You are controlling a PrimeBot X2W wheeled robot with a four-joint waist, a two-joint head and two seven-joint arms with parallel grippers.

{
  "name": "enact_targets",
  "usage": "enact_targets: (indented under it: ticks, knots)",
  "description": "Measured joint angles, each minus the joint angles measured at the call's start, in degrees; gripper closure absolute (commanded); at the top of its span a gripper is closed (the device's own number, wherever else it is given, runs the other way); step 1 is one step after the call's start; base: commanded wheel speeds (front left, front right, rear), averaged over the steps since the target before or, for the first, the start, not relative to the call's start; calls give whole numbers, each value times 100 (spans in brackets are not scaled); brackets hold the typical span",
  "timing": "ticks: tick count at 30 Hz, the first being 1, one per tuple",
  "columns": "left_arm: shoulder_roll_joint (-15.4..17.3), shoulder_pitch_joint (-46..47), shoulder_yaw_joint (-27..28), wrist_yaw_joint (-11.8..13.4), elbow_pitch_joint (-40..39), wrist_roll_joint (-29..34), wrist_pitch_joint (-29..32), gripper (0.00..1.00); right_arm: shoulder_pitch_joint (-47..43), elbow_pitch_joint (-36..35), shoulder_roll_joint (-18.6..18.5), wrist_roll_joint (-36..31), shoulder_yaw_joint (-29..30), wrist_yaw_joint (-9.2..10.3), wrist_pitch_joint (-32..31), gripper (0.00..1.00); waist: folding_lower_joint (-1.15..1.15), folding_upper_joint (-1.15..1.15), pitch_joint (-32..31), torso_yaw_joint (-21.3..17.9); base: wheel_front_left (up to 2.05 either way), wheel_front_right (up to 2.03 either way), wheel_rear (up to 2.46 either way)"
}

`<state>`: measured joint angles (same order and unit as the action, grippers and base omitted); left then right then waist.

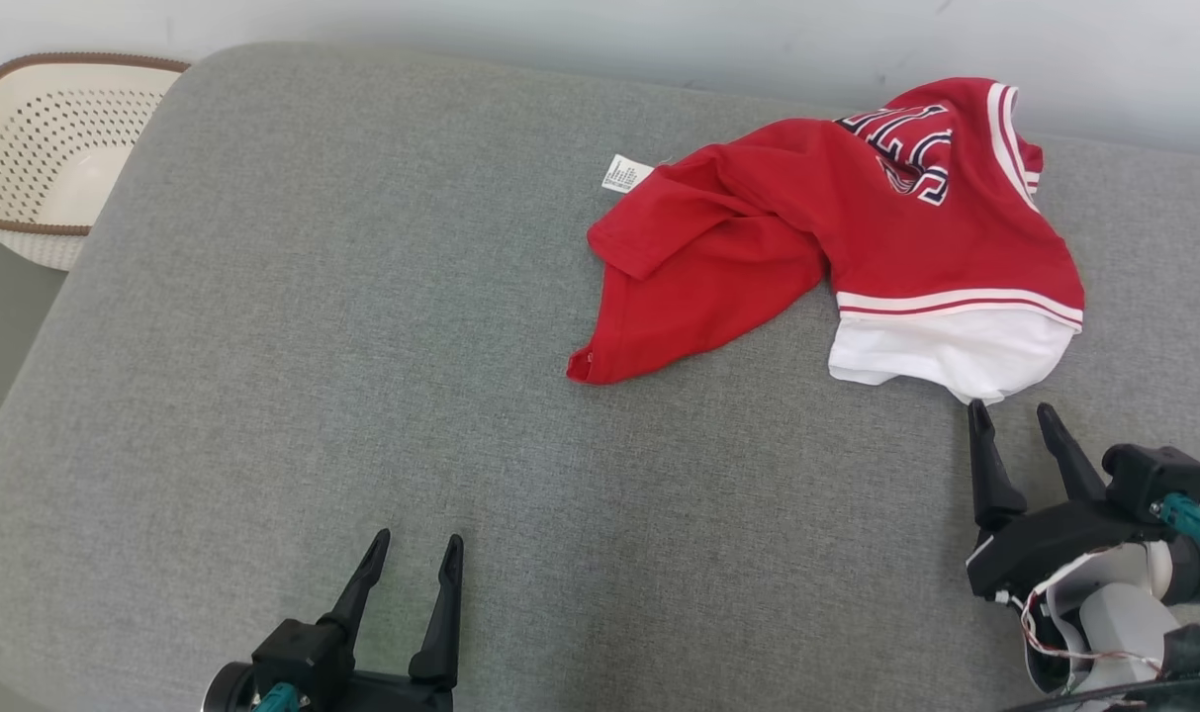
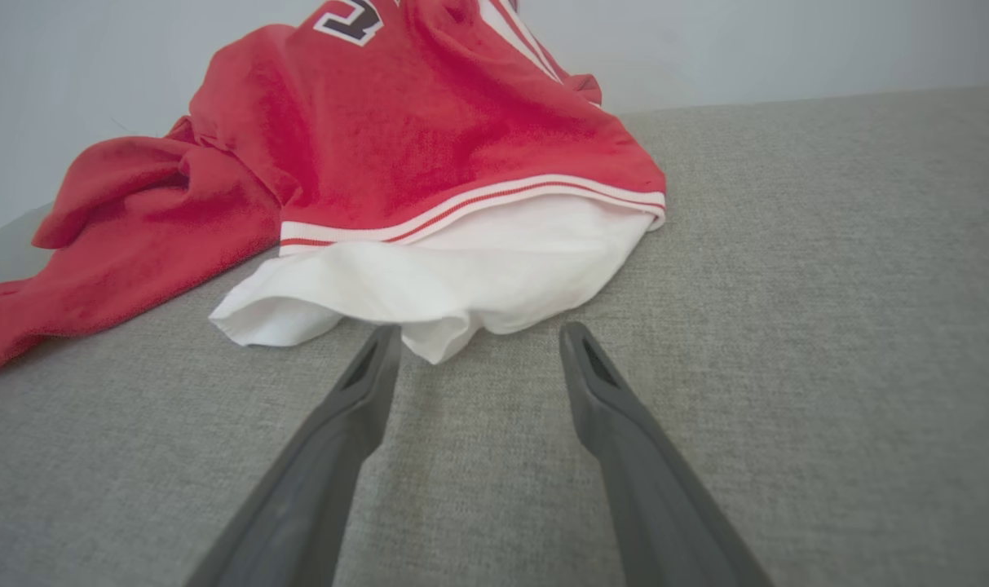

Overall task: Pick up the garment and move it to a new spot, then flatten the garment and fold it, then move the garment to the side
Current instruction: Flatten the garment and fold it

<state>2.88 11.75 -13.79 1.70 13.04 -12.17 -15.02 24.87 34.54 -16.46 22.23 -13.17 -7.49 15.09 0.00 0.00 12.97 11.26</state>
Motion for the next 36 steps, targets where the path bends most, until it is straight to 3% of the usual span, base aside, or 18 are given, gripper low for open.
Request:
enact_targets:
  ticks: [6,8,12,13,16,18,27,36]
  knots:
    - [-1,0,-11,41,2,-41,0,0,165,153,3,-5,-23,0,0,2,0,0,68,57,0,0,0]
    - [0,0,-8,42,5,-51,0,0,211,222,7,-29,-30,0,0,17,0,0,92,66,0,0,0]
    - [0,8,-16,48,2,-103,0,0,312,357,13,-122,0,0,0,30,0,1,148,80,0,0,0]
    - [0,14,-15,49,0,-123,0,0,329,377,20,-157,19,0,0,42,0,1,161,83,0,0,0]
    - [-1,24,-18,57,-7,-148,0,0,414,417,41,-242,73,0,1,67,0,1,193,83,0,0,0]
    - [0,28,-8,69,-5,-152,0,0,430,476,65,-319,110,0,2,100,0,1,197,68,0,0,0]
    - [0,-5,80,38,19,-165,0,0,57,302,76,-500,339,0,2,100,0,1,0,-131,0,0,0]
    - [0,-42,120,-13,46,-154,0,0,-596,-24,66,-509,258,0,1,100,0,0,-273,-577,0,0,0]
